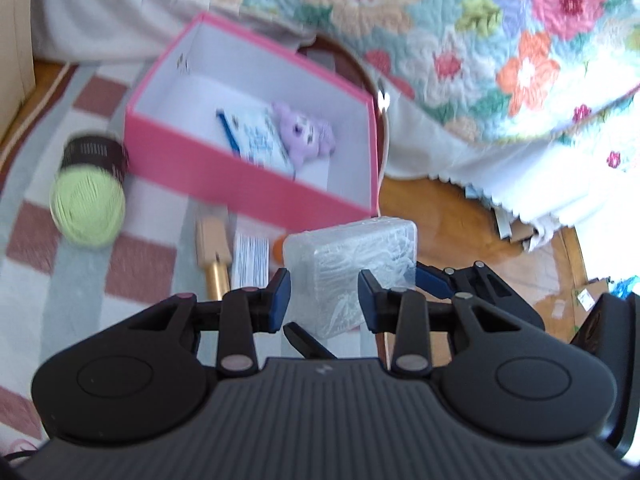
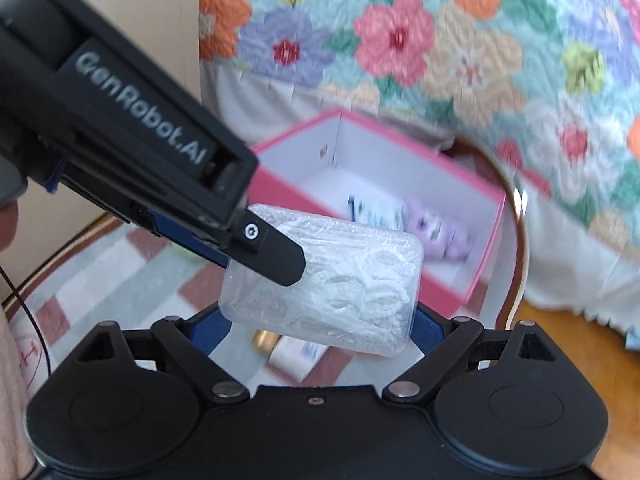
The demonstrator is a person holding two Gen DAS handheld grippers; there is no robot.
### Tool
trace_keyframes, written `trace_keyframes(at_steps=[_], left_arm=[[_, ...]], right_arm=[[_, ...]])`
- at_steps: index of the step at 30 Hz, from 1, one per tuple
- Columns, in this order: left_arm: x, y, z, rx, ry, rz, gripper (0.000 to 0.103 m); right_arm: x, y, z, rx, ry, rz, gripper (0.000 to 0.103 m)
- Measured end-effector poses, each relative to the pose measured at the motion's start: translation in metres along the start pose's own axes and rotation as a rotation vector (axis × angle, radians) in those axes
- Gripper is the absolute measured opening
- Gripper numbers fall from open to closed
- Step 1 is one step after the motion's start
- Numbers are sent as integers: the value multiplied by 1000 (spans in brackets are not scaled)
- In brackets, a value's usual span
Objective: Organize objects
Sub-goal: 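Carry the floss-pick box with the left gripper over the pink box and lower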
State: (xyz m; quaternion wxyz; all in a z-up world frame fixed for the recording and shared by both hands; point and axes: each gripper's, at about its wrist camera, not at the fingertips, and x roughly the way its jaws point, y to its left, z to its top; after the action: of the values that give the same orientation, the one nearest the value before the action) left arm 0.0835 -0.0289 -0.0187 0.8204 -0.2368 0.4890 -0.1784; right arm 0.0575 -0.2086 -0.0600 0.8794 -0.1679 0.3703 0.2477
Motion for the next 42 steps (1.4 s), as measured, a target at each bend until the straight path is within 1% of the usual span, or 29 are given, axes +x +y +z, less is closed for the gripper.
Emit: trace_keyframes(at_steps=[4, 7, 9, 11, 14, 18, 22, 25, 28, 30, 32, 37, 40, 42], left_arm=[[-4, -1, 32, -4, -41, 20, 35], [2, 0, 53, -11, -68, 40, 35], [5, 3, 63, -34, -88, 49, 35], [8, 6, 68, -52, -109, 51, 33], [16, 12, 80, -86, -107, 48, 34], [33, 19, 99, -108, -90, 48, 34], [63, 28, 117, -138, -54, 65, 36], [89, 36, 127, -152, -22, 82, 35], [116, 43, 132, -168, 3, 100, 35], [130, 46, 131, -160, 3, 121, 35], [142, 50, 131, -165, 10, 130, 35], [166, 62, 134, -181, 32, 120, 35], [176, 69, 133, -184, 53, 135, 33], [183, 72, 133, -179, 84, 142, 33]], right_arm=[[12, -16, 28, 19, -26, 13, 95], [25, -27, 51, 30, -19, 26, 95], [37, -35, 64, 26, -7, 48, 95], [42, -38, 68, 34, -8, 71, 95], [52, -45, 74, 52, 9, 96, 95], [73, -60, 86, 52, 37, 113, 95], [103, -79, 96, 79, 105, 138, 95], [128, -93, 96, 114, 156, 160, 95], [154, -108, 92, 210, 212, 182, 95], [167, -114, 87, 279, 248, 192, 95], [176, -117, 82, 319, 272, 196, 95], [199, -121, 76, 335, 307, 172, 94], [206, -126, 73, 338, 322, 192, 94], [203, -131, 72, 343, 324, 211, 94]])
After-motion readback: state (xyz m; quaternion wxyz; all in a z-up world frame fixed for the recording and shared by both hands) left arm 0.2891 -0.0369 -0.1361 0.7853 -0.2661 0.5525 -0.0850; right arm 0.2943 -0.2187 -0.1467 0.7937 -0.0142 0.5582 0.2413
